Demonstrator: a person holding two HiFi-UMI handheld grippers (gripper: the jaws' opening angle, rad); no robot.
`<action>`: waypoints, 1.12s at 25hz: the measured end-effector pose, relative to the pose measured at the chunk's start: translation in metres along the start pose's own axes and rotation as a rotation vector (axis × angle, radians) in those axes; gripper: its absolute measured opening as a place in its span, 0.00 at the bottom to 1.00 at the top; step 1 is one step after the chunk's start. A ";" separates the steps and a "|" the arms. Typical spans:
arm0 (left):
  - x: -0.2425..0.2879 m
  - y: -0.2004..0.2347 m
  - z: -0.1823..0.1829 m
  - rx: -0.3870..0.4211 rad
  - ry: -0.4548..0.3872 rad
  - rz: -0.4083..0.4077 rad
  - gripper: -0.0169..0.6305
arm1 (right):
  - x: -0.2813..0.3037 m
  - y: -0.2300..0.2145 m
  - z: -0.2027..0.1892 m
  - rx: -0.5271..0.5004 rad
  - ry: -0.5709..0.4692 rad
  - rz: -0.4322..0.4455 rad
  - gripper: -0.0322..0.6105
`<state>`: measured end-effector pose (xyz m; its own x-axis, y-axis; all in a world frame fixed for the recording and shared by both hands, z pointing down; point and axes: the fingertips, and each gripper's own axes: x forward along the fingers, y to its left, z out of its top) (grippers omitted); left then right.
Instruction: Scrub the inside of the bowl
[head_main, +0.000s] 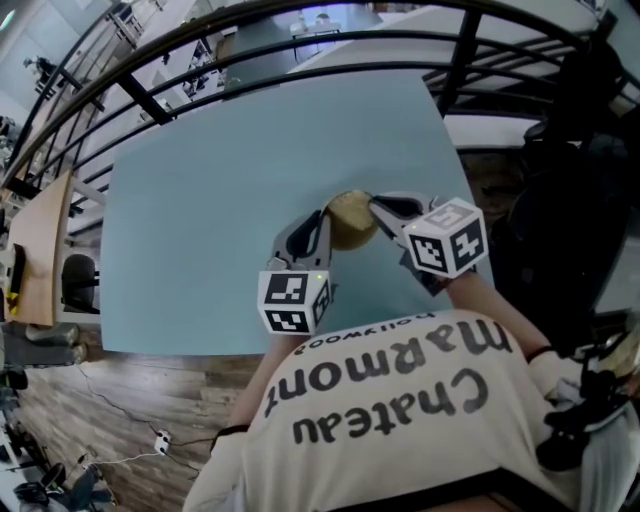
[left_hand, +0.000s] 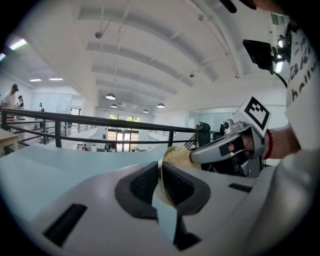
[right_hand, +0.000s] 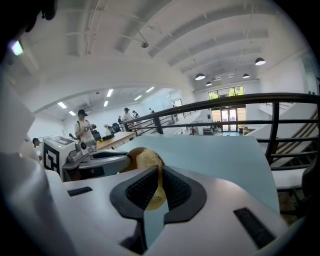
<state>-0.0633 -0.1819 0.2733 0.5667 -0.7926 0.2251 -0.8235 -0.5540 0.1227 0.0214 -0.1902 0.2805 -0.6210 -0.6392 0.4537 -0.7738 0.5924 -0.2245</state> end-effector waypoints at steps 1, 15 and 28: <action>-0.002 0.002 -0.001 0.000 -0.001 0.005 0.07 | 0.003 0.003 0.000 -0.007 -0.001 0.004 0.13; -0.054 0.049 -0.020 -0.010 0.006 0.113 0.05 | 0.035 0.084 -0.004 -0.096 -0.007 0.142 0.13; -0.084 0.070 -0.007 -0.020 -0.027 0.205 0.05 | 0.042 0.150 0.006 -0.188 0.002 0.354 0.13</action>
<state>-0.1690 -0.1528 0.2698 0.3871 -0.8951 0.2211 -0.9220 -0.3750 0.0964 -0.1214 -0.1310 0.2608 -0.8449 -0.3785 0.3780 -0.4752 0.8555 -0.2055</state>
